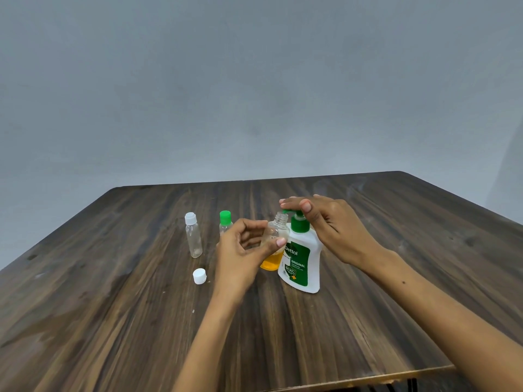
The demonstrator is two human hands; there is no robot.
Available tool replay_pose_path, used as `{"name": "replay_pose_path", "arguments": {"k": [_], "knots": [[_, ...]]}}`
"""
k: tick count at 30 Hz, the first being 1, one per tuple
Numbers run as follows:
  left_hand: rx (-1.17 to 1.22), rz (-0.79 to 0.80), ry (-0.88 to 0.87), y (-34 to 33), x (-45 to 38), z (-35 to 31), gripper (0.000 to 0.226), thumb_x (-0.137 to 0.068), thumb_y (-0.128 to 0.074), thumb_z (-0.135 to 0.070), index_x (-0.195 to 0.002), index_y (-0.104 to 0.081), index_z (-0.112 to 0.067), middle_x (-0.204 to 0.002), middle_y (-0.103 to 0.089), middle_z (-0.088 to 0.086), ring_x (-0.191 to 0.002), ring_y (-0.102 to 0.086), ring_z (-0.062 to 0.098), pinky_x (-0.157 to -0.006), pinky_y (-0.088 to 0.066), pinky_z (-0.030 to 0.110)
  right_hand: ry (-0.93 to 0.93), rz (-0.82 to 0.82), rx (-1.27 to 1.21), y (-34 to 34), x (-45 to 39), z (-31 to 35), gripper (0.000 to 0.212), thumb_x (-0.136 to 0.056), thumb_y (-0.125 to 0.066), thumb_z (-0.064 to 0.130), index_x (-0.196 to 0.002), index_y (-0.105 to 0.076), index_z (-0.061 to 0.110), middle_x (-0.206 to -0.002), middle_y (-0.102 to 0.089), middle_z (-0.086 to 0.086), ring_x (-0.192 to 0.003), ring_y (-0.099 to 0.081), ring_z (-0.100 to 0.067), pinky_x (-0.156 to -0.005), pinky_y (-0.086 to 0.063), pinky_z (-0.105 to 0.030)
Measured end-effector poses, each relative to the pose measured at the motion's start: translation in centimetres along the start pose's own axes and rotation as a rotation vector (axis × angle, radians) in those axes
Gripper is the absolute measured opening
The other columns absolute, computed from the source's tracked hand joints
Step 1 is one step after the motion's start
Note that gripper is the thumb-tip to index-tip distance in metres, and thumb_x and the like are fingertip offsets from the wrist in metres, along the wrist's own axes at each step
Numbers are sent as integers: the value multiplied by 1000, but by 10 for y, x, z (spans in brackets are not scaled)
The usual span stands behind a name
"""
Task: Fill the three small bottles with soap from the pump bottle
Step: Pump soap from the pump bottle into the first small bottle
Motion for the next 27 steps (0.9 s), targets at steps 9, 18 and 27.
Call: {"name": "replay_pose_path", "arguments": {"k": [9,18,27], "knots": [[11,0,14,-3,-1,4,46,-57,-82,-32,-97,-67,-18,-99,-74,0,-95,-71,12,-80,-57,22,3,-9,-13,0,-1,-2,82,-91,-12,73,-114,-71,21,-119,-68,12,-102,-58,5,-90,-47,-35],[5,-5,15,-1,0,3,46,-57,-82,-32,-98,-67,-17,-99,-74,-1,-95,-71,11,-81,-57,23,2,-3,-5,1,-1,-2,81,-92,-12,72,-118,-69,20,-126,-64,11,-115,-58,-3,-98,-47,-47],[3,0,19,-2,-1,4,39,-63,-84,-24,-97,-67,-18,-98,-74,-2,-94,-71,10,-79,-56,21,-2,-26,-30,-2,2,-2,79,-93,-15,71,-114,-71,20,-120,-67,12,-113,-61,-4,-95,-49,-48]]}}
Point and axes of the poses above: each hand's wrist, its own x-axis away from the middle knuckle, its own y-axis out of the back of the hand, z = x × y, the point moved 3 cm from there along -x, towards the middle knuckle
